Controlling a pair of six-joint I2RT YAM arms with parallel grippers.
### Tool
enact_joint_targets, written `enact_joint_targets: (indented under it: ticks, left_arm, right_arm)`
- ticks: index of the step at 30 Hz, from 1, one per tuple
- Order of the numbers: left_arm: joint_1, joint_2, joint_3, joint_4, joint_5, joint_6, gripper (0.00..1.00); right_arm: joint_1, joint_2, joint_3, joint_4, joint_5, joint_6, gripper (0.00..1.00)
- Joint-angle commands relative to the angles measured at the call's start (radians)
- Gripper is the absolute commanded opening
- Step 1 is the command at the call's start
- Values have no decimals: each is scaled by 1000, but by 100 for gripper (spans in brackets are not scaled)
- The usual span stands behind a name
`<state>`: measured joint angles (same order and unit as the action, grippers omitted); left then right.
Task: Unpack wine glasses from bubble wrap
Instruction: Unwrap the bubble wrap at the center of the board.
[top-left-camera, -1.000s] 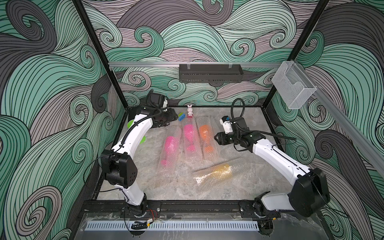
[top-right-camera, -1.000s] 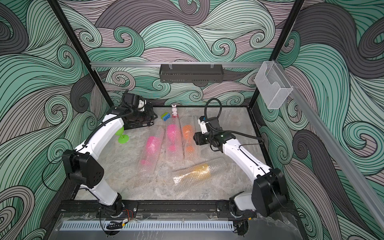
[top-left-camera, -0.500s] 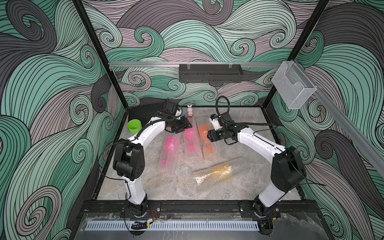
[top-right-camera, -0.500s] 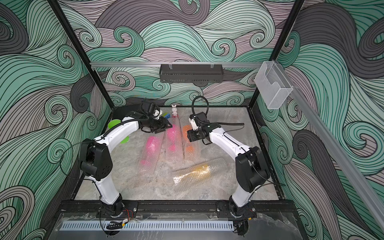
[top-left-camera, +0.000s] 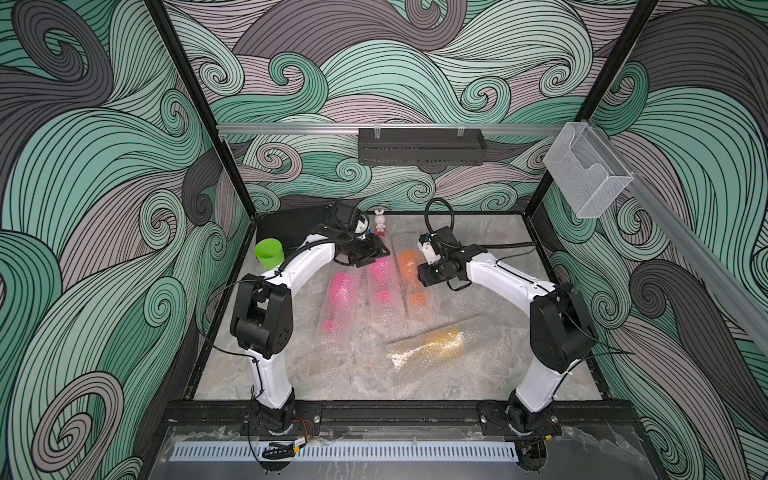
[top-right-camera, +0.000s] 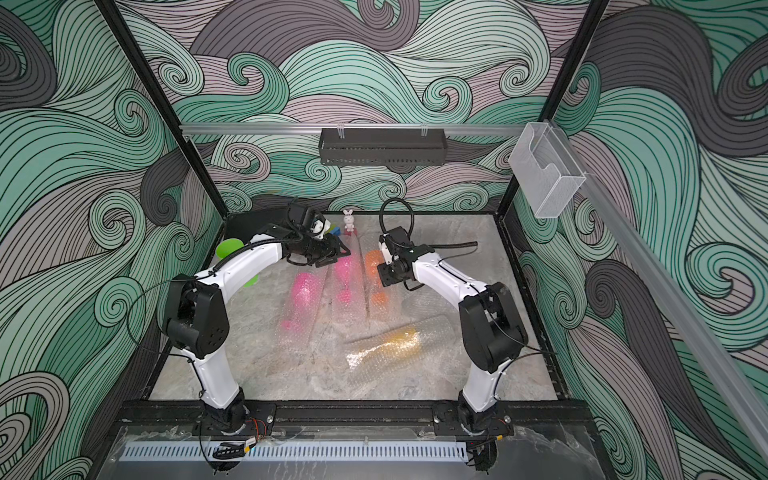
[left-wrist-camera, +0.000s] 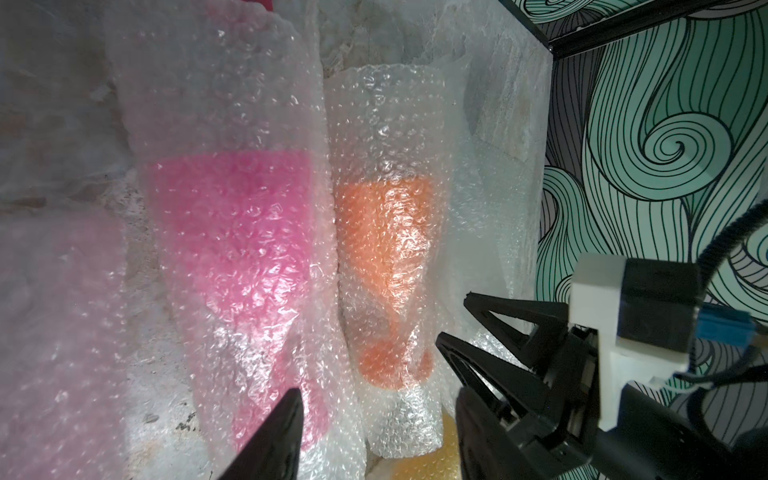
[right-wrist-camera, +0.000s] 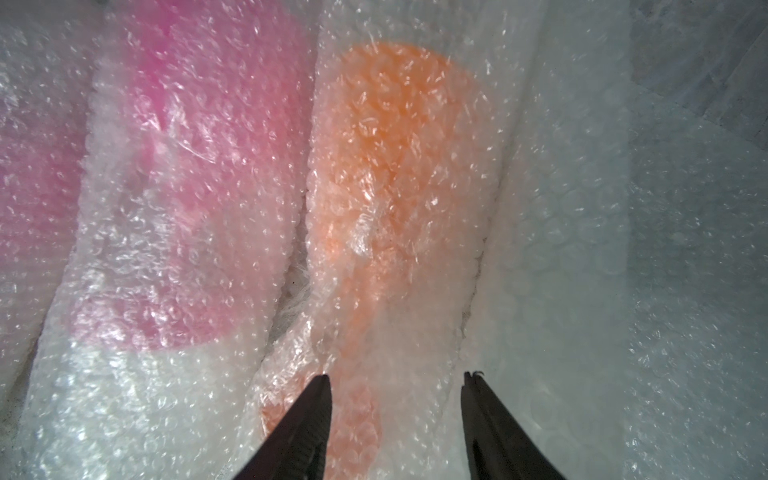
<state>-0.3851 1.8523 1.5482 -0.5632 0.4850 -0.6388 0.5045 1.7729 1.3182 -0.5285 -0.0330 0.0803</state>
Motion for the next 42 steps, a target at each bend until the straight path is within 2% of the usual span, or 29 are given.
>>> enact_joint_targets:
  ticks: [1,9,22,32,35,42]
  left_arm:
    - [-11,16,16,5,20,-2,57]
    - [-15,16,10,9,19,-4,57]
    - [-22,30,24,19,53,-21,56]
    - [-97,78,48,48,75,-51,55]
    - [-124,108,68,50,75,-53,55]
    - [-165,162,109,19,51,-28,55]
  right_arm:
    - [12,18,31,-23,1,4,56]
    - [19,32,59,-41,-24,16,62]
    - [24,59,43,-62,63,-8,55]
    - [19,51,26,-61,40,-3,29]
    - [8,42,16,-54,-3,13,24]
    - [-27,12,-34,-12,-84,64,18]
